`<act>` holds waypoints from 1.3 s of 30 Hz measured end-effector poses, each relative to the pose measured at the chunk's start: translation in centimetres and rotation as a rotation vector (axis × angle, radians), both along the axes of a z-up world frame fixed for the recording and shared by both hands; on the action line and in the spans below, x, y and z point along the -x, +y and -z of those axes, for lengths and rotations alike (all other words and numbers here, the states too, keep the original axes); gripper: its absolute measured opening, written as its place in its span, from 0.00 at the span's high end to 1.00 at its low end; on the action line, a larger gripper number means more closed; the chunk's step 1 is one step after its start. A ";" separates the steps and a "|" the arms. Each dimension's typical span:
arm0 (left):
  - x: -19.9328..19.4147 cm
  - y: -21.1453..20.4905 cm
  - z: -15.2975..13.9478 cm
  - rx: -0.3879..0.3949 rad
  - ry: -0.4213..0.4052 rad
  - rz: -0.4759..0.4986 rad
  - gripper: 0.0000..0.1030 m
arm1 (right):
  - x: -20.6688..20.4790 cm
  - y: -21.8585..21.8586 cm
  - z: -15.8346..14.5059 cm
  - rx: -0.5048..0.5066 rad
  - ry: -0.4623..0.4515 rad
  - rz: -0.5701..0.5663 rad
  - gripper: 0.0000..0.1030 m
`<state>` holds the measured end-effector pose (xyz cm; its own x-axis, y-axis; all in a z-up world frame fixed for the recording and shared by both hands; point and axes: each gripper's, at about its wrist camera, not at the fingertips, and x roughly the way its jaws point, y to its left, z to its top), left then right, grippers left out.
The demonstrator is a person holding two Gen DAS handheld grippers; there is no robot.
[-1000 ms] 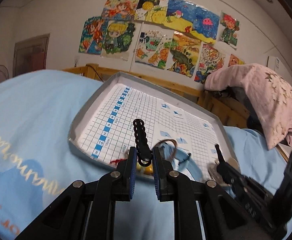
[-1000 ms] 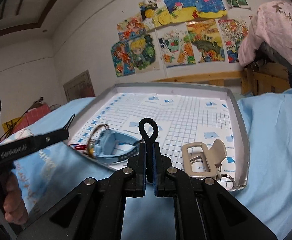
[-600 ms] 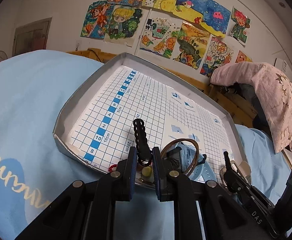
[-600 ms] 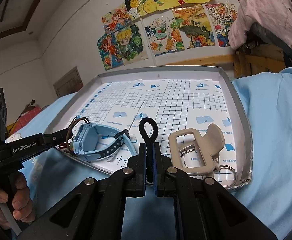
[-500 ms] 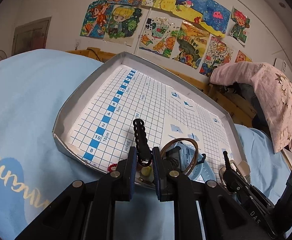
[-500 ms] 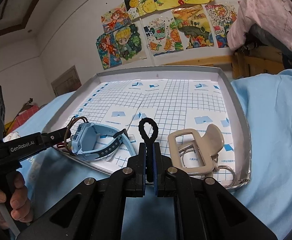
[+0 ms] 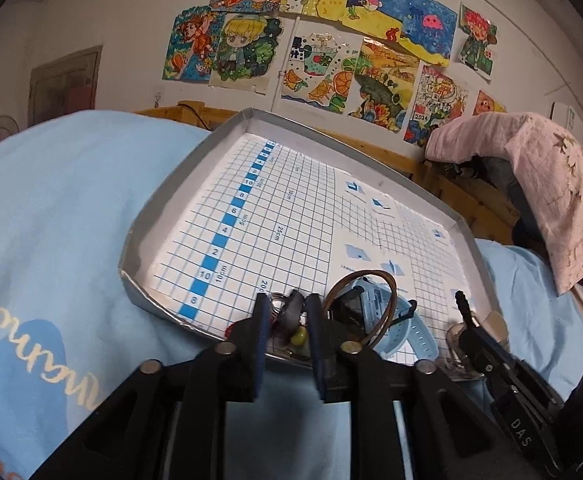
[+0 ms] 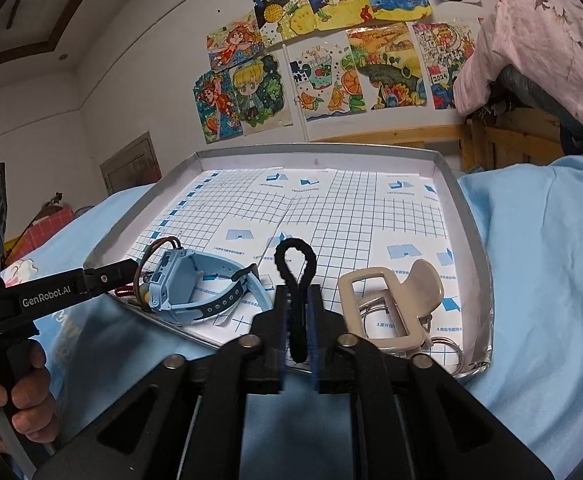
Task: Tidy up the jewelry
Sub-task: 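Carry the beaded bracelet and hair tie into the grey tray and release both, then withdraw both grippers from the tray back over the bed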
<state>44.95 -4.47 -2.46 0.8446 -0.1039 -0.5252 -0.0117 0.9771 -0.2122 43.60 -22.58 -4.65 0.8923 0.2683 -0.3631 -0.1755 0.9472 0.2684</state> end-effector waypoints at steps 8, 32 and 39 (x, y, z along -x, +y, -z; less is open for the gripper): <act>2.2 1.0 -1.4 -0.011 -0.054 -0.063 0.33 | 1.0 -0.5 -0.6 -0.013 -0.028 0.021 0.69; 15.3 4.0 -6.8 -0.023 -0.224 -0.162 0.00 | 11.6 -1.5 -7.1 0.009 -0.235 0.095 0.03; 22.6 4.1 -9.0 -0.094 -0.306 -0.134 0.00 | 18.4 -1.8 -10.7 0.026 -0.300 0.123 0.02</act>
<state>22.31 -0.38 6.52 0.9672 0.0560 -0.2477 -0.0916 0.9867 -0.1345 25.16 -24.37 6.04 0.9857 0.1462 -0.0839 -0.1273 0.9720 0.1975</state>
